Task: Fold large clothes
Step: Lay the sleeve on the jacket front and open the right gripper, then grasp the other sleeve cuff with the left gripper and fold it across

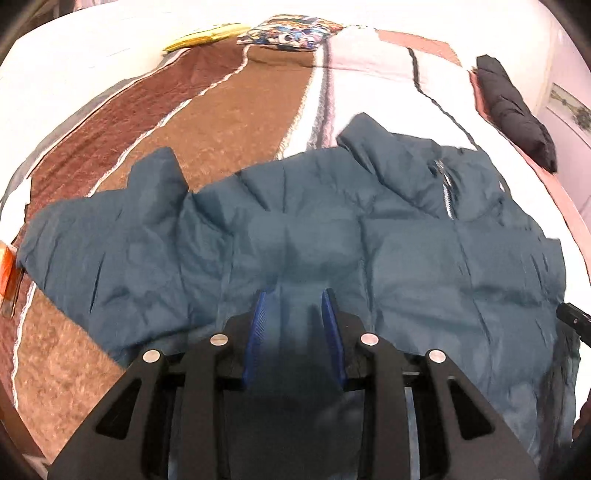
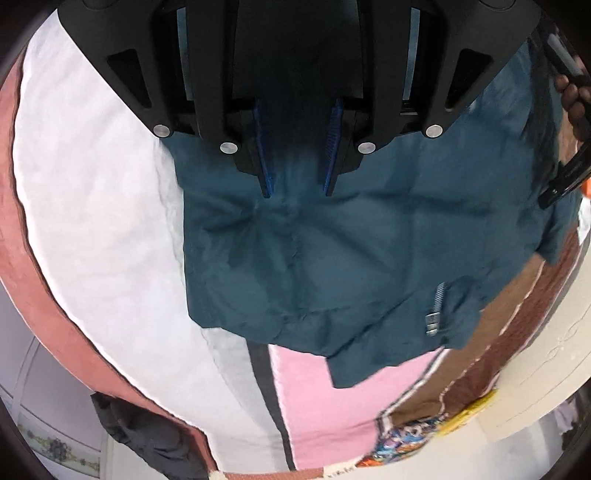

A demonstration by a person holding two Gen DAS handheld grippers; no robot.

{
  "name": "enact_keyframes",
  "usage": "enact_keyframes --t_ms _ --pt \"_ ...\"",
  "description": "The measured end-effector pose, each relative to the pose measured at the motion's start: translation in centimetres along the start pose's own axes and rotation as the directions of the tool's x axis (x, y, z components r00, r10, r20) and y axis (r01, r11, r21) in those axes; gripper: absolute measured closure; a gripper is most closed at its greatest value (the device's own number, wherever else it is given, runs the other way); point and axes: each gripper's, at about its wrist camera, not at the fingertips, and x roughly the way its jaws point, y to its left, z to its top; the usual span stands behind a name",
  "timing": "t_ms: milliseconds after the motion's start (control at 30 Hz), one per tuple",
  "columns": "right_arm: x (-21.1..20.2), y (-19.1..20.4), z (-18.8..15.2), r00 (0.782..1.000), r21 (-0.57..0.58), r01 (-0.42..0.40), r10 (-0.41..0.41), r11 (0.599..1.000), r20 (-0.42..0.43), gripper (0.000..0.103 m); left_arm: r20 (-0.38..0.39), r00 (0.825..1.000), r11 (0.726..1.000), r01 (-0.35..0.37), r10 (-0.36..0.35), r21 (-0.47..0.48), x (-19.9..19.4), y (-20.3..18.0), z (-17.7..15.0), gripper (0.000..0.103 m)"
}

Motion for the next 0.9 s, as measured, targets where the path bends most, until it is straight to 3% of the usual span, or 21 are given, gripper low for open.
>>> enact_keyframes --t_ms 133,267,400,567,700,833,900 --pt "1.0 -0.5 -2.4 0.998 0.051 -0.011 0.014 0.999 -0.059 0.076 -0.063 0.998 1.000 0.005 -0.004 0.022 2.1 -0.1 -2.4 0.071" --pt "1.8 0.7 -1.9 0.996 0.038 0.016 -0.012 0.999 -0.092 0.076 -0.058 0.998 0.998 -0.021 0.024 0.060 2.2 -0.5 -2.7 0.071" --pt "-0.2 2.2 -1.5 0.998 -0.002 0.008 -0.009 1.000 -0.066 0.075 0.001 0.998 0.997 0.065 -0.065 -0.037 -1.5 2.2 -1.8 0.071" --pt "-2.0 5.3 -1.1 0.999 -0.052 -0.041 0.039 0.998 -0.037 0.074 0.059 0.998 0.983 0.046 -0.036 -0.177 -3.6 10.0 -1.3 0.044" --pt "-2.3 9.0 -1.0 0.996 -0.108 -0.084 0.080 0.991 -0.039 0.074 0.062 0.997 0.941 -0.031 0.055 -0.337 -3.7 18.1 -1.5 0.042" --pt "-2.1 12.8 -1.6 0.991 -0.163 -0.130 0.122 0.978 -0.059 0.074 0.059 0.990 0.867 -0.081 0.126 -0.492 -3.5 25.2 -2.1 0.041" --pt "-2.1 14.2 -1.9 0.990 -0.191 -0.138 0.128 0.972 -0.065 0.074 0.058 0.990 0.800 -0.071 0.131 -0.596 -2.9 29.0 -2.6 0.039"
